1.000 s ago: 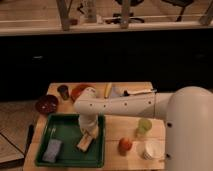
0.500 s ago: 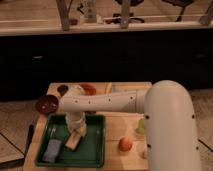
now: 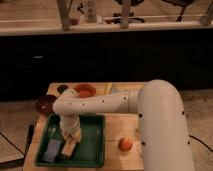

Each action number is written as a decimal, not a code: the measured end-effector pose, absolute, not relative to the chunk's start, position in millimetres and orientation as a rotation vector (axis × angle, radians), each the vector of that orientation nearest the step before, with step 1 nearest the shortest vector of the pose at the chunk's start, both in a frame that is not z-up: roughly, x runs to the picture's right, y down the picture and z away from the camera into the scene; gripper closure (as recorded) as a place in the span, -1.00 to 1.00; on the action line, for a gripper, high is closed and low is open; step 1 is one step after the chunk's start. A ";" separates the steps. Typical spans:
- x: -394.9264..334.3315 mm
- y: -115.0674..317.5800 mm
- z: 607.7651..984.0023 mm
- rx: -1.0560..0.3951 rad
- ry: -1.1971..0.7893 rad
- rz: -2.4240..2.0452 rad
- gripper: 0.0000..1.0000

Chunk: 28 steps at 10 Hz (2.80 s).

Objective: Wipe tray with eraser

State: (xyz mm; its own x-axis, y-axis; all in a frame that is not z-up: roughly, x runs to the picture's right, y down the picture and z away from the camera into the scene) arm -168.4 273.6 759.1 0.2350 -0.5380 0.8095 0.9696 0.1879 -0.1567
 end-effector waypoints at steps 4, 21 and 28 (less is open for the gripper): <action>-103.8 272.0 746.3 -0.767 -0.653 -1.135 1.00; -105.8 271.5 745.6 -0.780 -0.690 -1.230 1.00; -108.9 222.4 773.9 -0.750 -0.652 -1.187 1.00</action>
State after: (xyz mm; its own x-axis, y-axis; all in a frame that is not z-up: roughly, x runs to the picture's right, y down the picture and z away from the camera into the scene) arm -108.9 222.4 773.9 0.2519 -0.5673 0.7840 0.9660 0.1960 -0.1686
